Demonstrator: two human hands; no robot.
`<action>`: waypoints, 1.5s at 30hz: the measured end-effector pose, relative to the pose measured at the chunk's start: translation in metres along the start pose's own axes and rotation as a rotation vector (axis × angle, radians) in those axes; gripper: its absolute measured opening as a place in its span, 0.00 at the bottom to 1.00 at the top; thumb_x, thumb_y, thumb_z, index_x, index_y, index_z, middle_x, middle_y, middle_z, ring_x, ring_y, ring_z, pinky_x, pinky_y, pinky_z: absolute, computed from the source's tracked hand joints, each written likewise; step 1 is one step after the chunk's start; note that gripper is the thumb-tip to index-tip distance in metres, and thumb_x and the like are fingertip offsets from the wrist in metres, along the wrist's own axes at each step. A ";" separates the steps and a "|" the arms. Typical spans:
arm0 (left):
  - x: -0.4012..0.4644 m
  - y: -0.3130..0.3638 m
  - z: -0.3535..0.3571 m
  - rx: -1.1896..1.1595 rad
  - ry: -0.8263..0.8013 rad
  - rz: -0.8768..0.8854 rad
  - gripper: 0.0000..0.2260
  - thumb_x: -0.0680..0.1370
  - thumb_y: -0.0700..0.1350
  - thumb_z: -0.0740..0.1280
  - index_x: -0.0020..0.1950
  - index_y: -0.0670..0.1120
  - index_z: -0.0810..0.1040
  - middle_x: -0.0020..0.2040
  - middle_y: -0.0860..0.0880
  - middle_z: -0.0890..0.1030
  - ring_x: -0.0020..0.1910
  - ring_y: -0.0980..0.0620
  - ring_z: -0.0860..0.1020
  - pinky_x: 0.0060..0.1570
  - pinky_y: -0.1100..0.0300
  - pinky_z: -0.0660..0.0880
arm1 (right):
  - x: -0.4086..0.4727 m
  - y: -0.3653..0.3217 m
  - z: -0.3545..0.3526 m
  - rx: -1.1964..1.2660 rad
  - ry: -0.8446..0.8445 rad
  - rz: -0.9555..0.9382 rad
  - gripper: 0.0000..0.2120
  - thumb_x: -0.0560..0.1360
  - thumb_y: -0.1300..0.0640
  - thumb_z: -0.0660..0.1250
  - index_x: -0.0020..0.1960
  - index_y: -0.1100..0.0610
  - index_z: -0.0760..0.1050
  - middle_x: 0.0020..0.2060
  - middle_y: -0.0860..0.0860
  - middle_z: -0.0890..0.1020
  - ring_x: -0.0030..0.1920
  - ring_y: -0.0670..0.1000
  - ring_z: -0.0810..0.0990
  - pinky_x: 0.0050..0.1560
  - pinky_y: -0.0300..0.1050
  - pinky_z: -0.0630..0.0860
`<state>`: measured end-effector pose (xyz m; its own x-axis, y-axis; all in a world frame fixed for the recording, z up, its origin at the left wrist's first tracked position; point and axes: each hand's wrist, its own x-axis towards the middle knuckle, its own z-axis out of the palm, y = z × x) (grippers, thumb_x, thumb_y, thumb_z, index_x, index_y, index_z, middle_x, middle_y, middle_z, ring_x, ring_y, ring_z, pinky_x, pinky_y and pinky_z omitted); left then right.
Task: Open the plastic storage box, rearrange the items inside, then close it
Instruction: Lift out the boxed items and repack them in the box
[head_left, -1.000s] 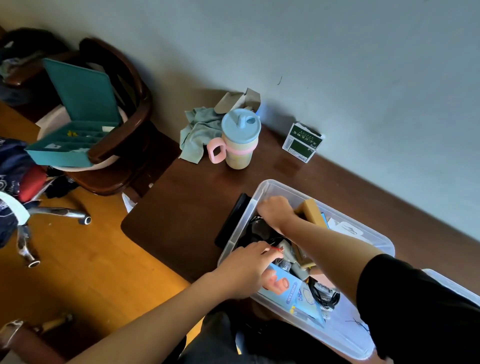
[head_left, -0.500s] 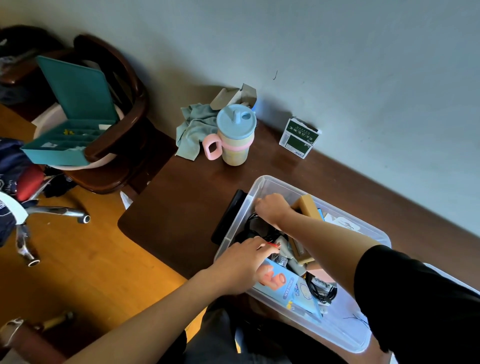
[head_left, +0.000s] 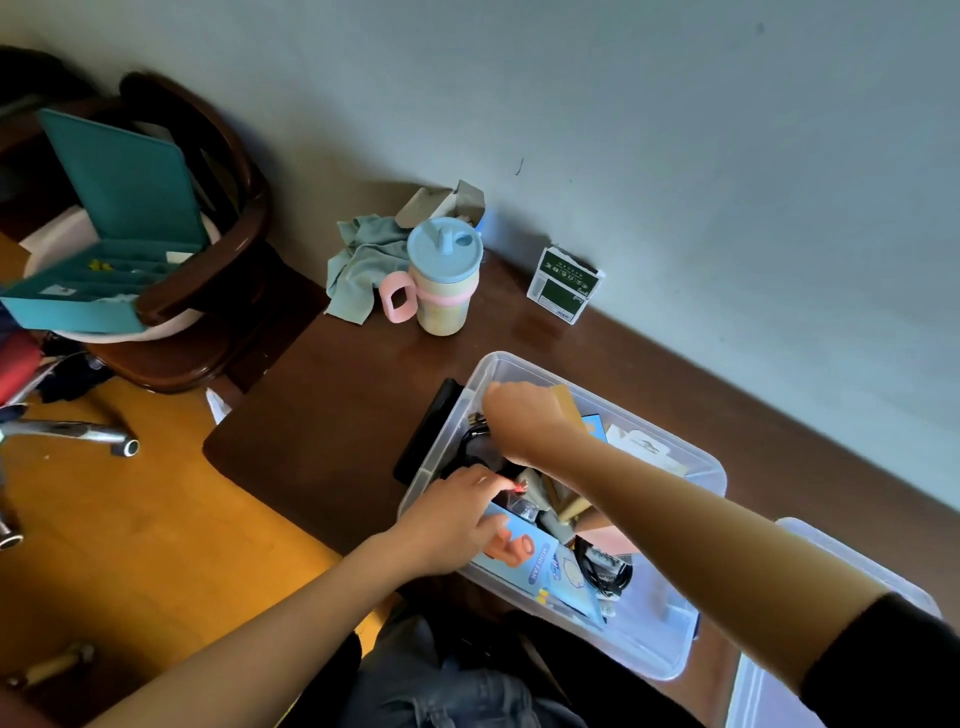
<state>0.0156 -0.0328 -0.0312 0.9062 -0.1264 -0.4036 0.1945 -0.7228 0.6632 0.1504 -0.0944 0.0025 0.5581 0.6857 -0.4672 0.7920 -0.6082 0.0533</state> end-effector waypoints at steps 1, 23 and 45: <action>-0.001 0.001 0.000 -0.017 0.048 -0.004 0.18 0.81 0.49 0.59 0.71 0.50 0.67 0.67 0.50 0.70 0.66 0.50 0.67 0.64 0.53 0.66 | -0.012 0.003 -0.006 0.036 0.039 0.000 0.13 0.76 0.55 0.65 0.57 0.59 0.70 0.49 0.54 0.80 0.51 0.57 0.79 0.32 0.43 0.61; 0.030 0.105 0.009 0.246 0.030 0.428 0.13 0.83 0.47 0.55 0.61 0.50 0.76 0.52 0.51 0.81 0.51 0.51 0.77 0.38 0.64 0.67 | -0.195 0.038 0.076 1.218 0.084 0.417 0.07 0.80 0.54 0.57 0.46 0.56 0.69 0.36 0.48 0.78 0.34 0.48 0.73 0.37 0.45 0.73; 0.119 0.145 0.049 1.057 -0.222 0.361 0.44 0.65 0.56 0.73 0.74 0.46 0.54 0.65 0.41 0.67 0.62 0.41 0.67 0.58 0.51 0.68 | -0.219 0.044 0.099 0.839 -0.067 0.604 0.02 0.78 0.63 0.55 0.51 0.60 0.65 0.45 0.58 0.78 0.39 0.58 0.74 0.33 0.48 0.66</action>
<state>0.1333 -0.1861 -0.0144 0.7377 -0.4852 -0.4694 -0.5738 -0.8170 -0.0574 0.0384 -0.3105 0.0195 0.7697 0.1654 -0.6166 -0.0571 -0.9441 -0.3246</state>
